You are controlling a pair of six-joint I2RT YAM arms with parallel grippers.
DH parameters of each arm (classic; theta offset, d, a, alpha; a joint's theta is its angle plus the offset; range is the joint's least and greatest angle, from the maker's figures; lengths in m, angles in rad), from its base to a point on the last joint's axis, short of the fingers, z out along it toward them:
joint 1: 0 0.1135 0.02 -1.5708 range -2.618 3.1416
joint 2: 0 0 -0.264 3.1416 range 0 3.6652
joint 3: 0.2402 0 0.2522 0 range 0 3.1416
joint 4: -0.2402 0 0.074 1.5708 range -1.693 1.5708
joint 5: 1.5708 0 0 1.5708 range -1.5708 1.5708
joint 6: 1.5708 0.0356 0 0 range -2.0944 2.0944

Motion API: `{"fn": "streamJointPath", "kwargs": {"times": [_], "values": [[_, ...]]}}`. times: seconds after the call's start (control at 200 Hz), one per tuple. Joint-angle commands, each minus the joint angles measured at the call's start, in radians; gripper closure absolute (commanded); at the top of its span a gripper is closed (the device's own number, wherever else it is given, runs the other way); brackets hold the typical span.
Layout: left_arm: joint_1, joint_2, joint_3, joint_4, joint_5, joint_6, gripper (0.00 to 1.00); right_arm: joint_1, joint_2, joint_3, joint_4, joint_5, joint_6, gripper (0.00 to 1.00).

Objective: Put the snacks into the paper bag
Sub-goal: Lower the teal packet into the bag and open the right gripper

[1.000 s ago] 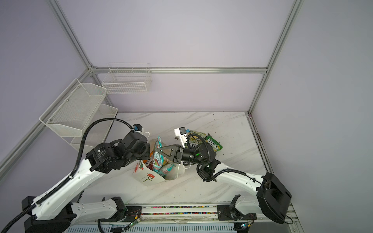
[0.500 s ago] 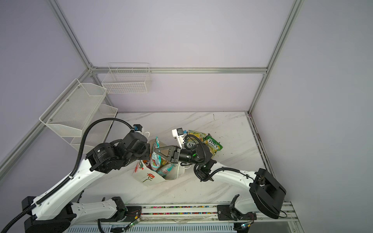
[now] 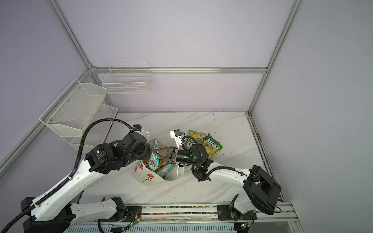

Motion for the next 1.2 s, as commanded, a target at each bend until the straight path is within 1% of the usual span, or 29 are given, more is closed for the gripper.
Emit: {"fn": "streamJointPath", "kwargs": {"times": [0.0,0.81,0.965,1.195], "values": [[0.000,-0.030,-0.017,0.074,-0.017,-0.017,1.00,0.011,0.004,0.036,0.107,0.004,0.025,1.00],[0.001,-0.029,-0.014,0.075,-0.018,-0.014,1.00,0.014,0.010,0.047,0.072,0.001,0.013,1.00],[0.002,-0.034,-0.020,0.075,-0.019,-0.017,1.00,0.015,-0.006,0.059,-0.020,0.015,-0.025,1.00],[0.002,-0.030,-0.022,0.076,-0.018,-0.020,1.00,0.016,-0.022,0.057,-0.087,0.033,-0.056,1.00]]}}
